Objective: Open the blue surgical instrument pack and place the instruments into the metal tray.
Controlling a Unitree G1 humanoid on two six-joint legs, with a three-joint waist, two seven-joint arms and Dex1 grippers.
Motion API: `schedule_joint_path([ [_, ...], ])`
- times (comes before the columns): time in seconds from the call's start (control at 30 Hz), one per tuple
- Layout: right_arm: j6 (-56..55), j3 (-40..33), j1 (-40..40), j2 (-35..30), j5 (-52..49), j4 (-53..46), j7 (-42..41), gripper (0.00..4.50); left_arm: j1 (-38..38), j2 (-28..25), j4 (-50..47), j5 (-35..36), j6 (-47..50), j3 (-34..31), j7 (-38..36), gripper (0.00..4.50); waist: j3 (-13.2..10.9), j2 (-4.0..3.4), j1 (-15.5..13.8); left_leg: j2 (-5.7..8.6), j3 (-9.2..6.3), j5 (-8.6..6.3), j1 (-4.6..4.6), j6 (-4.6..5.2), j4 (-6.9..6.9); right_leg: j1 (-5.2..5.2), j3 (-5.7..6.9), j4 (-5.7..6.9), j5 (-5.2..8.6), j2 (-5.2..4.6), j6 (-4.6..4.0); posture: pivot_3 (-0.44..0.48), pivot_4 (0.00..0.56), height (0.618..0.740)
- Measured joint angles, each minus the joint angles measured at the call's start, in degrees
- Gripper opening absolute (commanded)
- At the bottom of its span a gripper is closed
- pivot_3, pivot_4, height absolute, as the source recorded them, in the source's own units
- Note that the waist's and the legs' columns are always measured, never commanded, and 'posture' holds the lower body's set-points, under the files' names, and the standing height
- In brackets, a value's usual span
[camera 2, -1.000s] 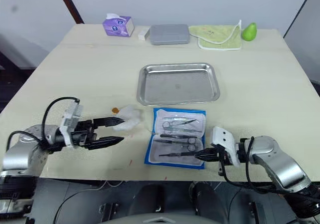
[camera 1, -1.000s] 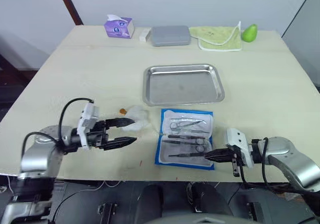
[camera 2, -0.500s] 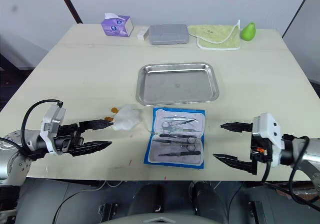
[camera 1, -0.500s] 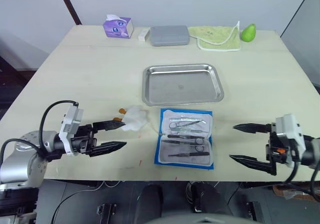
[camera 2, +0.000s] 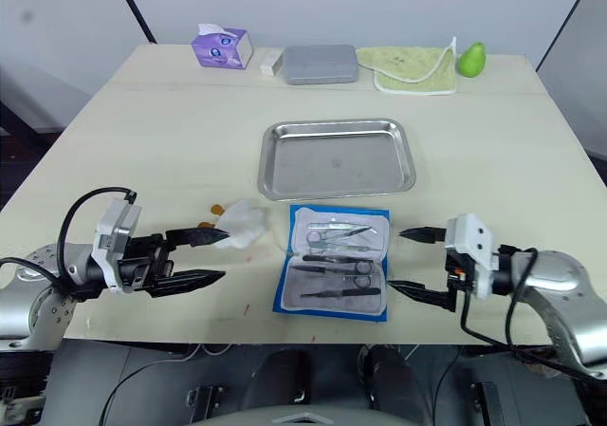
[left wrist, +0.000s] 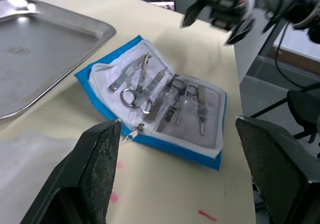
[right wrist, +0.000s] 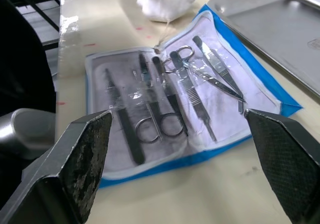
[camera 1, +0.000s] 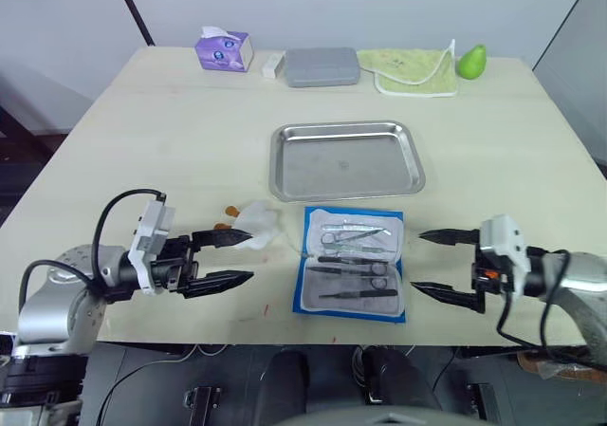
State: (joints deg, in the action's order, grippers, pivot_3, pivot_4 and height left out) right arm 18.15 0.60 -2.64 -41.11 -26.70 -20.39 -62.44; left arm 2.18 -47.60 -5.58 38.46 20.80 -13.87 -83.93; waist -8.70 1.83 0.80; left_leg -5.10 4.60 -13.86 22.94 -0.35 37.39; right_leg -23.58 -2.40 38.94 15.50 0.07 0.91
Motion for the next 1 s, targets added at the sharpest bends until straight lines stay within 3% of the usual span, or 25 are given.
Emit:
schedule_joint_path([
  [0.2, -8.2, 6.5, -3.8, 3.7, 6.2, 11.0, -2.4, 4.45, 0.4, 0.2, -0.7, 0.0, 0.2, 0.9, 0.5, 3.85, 0.0, -0.02, -0.1, 0.01, 0.04, 0.0, 0.02, 0.0, 0.0, -0.01, -0.02, -0.01, -0.04, -0.01, -0.07, 0.0, 0.15, 0.74],
  [1.0, -16.4, 8.6, -9.4, 7.6, 10.6, 23.9, -5.2, 4.45, 2.1, 0.6, -0.5, -0.1, -0.3, 3.2, 0.4, 3.85, 0.0, -0.03, 0.0, 0.0, 0.08, 0.0, -0.03, 0.0, 0.01, -0.01, -0.06, 0.06, -0.06, 0.01, -0.06, 0.0, 0.15, 0.74],
])
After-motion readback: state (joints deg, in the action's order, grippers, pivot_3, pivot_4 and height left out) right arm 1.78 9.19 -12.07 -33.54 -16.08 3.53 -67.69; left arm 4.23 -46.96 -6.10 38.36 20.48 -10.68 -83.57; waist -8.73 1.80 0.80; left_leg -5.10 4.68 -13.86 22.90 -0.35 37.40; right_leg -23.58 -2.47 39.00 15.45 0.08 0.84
